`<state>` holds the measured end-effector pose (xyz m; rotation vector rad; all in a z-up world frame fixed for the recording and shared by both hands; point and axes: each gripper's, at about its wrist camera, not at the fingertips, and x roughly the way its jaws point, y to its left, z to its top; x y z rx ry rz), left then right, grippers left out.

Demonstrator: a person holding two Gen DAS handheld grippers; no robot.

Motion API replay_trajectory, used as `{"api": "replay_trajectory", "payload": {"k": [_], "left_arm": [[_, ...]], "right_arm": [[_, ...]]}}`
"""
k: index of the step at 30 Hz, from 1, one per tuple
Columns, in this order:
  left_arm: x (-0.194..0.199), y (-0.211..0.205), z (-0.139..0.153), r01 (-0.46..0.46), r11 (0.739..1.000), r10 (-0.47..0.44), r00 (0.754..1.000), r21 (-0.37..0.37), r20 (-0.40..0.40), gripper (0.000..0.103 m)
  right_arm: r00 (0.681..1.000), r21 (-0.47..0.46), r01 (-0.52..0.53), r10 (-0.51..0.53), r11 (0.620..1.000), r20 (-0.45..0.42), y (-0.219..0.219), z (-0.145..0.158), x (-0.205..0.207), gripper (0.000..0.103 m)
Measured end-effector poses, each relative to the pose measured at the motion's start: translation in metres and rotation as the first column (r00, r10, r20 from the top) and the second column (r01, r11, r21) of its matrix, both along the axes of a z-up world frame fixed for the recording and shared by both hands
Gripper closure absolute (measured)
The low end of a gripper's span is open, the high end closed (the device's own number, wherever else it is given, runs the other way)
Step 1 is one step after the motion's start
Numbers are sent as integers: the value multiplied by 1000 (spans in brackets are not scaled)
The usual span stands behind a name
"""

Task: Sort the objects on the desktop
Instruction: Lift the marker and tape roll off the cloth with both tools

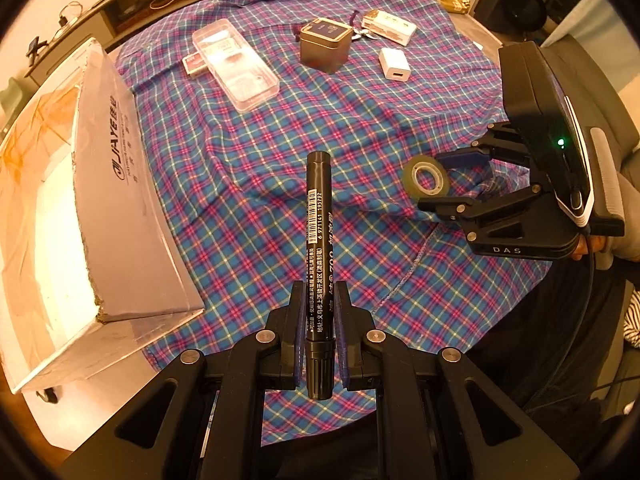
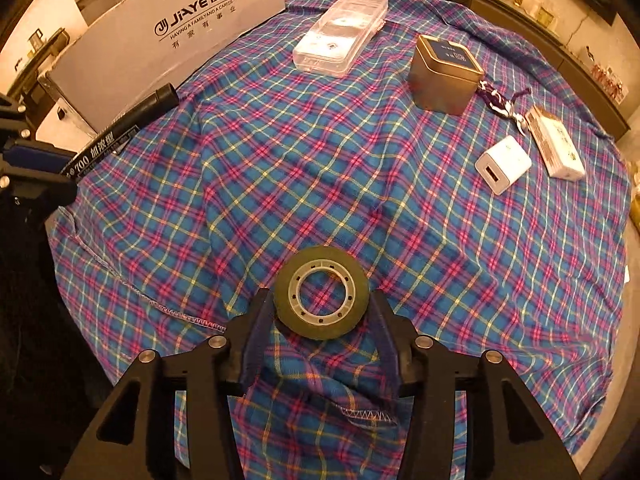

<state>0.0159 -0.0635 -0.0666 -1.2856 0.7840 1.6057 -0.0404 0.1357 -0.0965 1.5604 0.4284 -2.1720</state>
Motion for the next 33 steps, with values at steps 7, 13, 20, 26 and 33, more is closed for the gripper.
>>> {"api": "replay_trajectory", "payload": {"k": [7, 13, 20, 26, 33], "left_arm": [[-5, -2, 4, -4, 1000, 4, 1000, 11, -1, 89], [-8, -4, 8, -5, 1000, 5, 1000, 11, 0, 89], [-11, -10, 15, -11, 1000, 11, 1000, 18, -3, 89], [-12, -17, 20, -16, 1000, 16, 1000, 23, -3, 89], [-12, -26, 24, -16, 1000, 16, 999, 12, 30, 89]], "right_arm": [[1000, -36, 2, -2, 999, 21, 2, 6, -4, 54], [997, -121, 22, -12, 992, 79, 7, 20, -9, 54], [991, -192, 42, -16, 981, 135, -1, 37, -13, 54], [985, -238, 56, -14, 970, 173, -6, 49, -11, 54], [970, -276, 36, 32, 961, 240, -21, 54, -2, 54]]}}
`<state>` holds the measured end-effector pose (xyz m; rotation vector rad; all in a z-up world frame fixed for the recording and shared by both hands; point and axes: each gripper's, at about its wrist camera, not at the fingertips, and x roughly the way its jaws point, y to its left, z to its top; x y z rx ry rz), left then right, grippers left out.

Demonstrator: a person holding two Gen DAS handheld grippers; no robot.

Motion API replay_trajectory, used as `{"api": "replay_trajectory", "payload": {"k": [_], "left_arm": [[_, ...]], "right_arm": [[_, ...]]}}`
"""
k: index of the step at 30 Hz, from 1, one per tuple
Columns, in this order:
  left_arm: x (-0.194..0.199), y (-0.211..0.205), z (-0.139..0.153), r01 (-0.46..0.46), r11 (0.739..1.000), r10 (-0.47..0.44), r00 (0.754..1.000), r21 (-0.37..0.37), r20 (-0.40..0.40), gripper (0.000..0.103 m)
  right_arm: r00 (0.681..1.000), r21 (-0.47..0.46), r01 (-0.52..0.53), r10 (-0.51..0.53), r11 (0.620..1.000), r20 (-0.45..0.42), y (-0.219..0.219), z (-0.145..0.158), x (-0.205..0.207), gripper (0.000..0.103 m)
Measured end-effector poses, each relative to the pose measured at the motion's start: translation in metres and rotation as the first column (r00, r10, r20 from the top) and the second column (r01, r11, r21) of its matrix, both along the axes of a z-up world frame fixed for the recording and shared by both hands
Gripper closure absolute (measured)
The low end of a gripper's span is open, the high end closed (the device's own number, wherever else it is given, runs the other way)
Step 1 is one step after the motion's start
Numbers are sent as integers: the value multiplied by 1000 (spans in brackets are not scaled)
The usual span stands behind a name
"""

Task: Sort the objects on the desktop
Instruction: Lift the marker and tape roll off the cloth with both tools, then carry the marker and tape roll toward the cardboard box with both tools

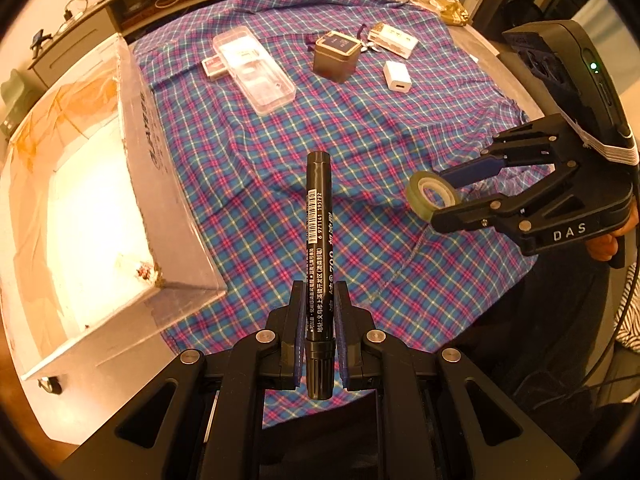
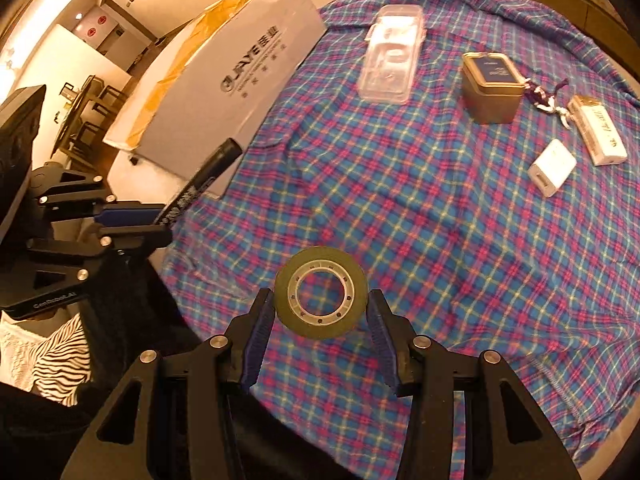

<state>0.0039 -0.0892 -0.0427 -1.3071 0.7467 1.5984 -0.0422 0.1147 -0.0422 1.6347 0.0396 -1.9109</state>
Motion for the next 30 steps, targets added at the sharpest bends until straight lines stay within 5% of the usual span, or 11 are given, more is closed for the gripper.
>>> {"api": "replay_trajectory", "payload": {"k": [30], "left_arm": [[-26, -75, 33, -18, 999, 19, 1000, -29, 18, 89]], "right_arm": [[962, 28, -273, 273, 962, 17, -120, 31, 41, 54]]}}
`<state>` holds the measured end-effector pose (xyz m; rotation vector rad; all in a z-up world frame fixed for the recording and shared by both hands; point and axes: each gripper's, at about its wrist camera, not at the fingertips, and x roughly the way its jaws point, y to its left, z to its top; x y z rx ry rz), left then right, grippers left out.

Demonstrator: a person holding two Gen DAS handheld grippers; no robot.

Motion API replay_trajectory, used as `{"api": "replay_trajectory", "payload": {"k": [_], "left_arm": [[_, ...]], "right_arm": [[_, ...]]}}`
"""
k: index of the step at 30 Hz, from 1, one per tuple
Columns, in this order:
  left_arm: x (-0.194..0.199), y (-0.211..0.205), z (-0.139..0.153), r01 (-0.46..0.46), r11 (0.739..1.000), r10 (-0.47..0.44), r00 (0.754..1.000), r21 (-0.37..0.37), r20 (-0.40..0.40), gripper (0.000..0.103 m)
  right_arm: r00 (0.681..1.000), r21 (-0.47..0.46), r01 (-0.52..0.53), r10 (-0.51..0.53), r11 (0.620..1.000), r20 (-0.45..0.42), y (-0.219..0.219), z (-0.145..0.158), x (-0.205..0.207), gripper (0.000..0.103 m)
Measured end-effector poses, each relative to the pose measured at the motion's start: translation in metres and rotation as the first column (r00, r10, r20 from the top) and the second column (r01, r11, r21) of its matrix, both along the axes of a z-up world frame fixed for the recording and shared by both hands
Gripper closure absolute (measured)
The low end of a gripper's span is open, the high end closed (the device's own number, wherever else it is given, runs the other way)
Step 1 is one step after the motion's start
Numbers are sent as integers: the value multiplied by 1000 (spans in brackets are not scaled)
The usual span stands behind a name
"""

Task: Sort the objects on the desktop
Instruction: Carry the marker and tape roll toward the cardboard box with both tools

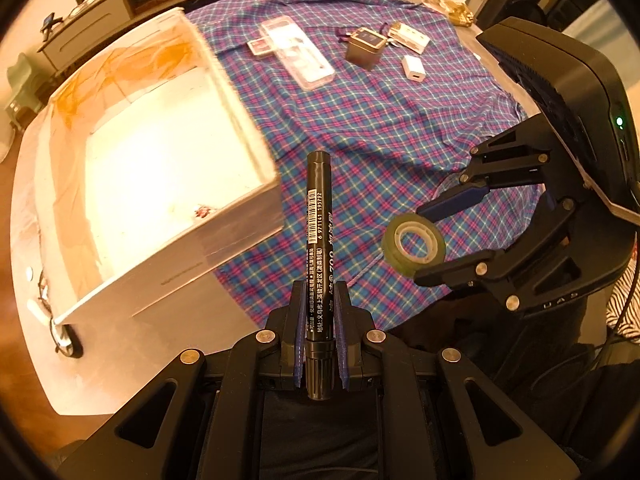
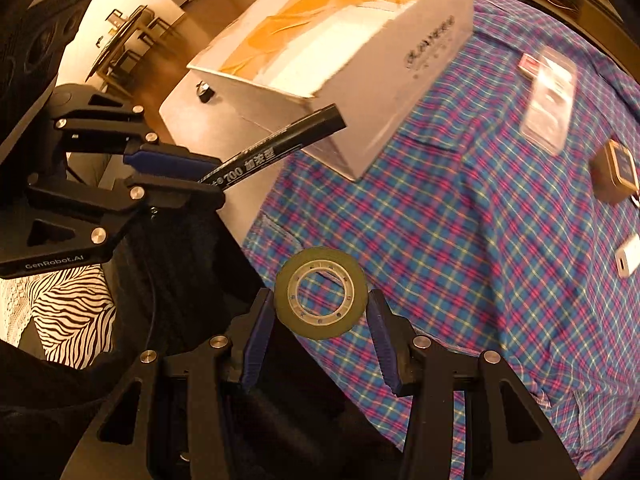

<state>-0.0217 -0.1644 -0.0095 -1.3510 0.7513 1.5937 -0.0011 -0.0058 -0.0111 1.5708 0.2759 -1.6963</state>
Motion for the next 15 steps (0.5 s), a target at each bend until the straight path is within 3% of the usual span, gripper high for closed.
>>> {"api": "replay_trajectory", "payload": {"k": [15], "left_arm": [[-23, -30, 6, -44, 999, 44, 999, 14, 9, 89]], "right_arm": [[997, -13, -75, 75, 997, 15, -46, 18, 2, 54]]}}
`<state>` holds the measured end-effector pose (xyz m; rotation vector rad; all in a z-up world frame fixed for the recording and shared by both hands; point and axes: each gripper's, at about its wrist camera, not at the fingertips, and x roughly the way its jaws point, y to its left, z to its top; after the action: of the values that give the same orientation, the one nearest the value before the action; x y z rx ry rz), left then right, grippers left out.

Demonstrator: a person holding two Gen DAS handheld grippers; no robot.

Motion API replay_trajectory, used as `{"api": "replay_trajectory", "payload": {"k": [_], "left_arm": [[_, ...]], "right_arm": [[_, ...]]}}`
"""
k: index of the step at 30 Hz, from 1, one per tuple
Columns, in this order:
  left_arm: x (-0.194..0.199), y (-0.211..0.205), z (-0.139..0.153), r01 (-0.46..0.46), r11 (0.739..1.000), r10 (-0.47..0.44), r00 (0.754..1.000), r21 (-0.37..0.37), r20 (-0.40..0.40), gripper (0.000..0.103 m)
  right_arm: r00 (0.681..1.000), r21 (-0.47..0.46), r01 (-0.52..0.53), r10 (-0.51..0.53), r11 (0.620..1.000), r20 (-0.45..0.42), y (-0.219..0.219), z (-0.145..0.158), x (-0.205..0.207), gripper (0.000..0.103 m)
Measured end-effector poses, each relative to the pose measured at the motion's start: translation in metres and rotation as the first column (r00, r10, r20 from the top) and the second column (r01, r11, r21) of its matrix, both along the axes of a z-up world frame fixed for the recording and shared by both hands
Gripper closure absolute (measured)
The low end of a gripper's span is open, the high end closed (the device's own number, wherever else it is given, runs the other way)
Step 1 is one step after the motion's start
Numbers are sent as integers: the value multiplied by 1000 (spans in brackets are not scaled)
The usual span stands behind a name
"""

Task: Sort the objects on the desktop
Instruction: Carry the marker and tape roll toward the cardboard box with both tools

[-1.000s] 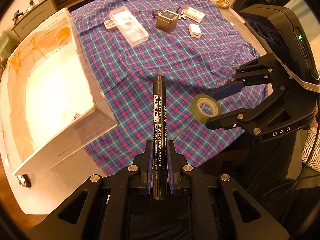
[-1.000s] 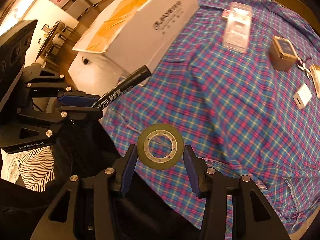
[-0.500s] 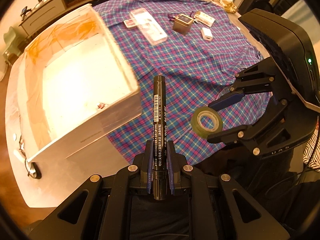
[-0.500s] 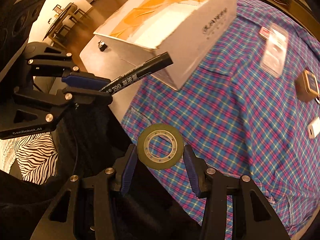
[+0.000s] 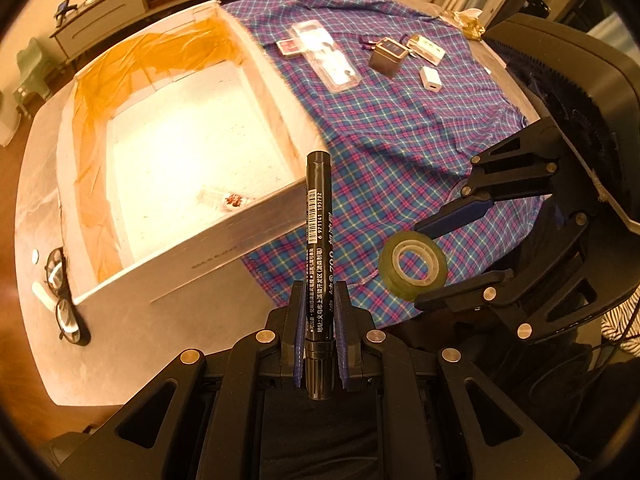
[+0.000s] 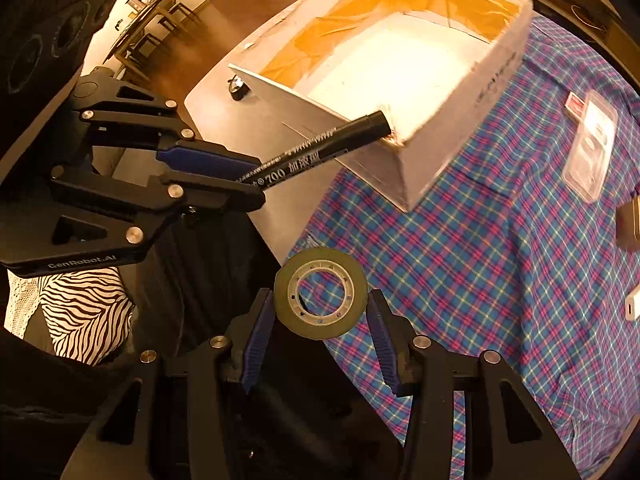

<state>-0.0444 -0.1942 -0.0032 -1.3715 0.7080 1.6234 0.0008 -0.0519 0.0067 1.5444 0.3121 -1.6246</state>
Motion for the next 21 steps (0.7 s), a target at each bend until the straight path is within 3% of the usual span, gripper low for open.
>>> {"api": "replay_trajectory", "payload": {"k": [21], "left_arm": [[-43, -36, 21, -77, 996, 78, 997, 35, -7, 89]], "right_arm": [[998, -46, -64, 64, 997, 11, -55, 30, -10, 54]]}}
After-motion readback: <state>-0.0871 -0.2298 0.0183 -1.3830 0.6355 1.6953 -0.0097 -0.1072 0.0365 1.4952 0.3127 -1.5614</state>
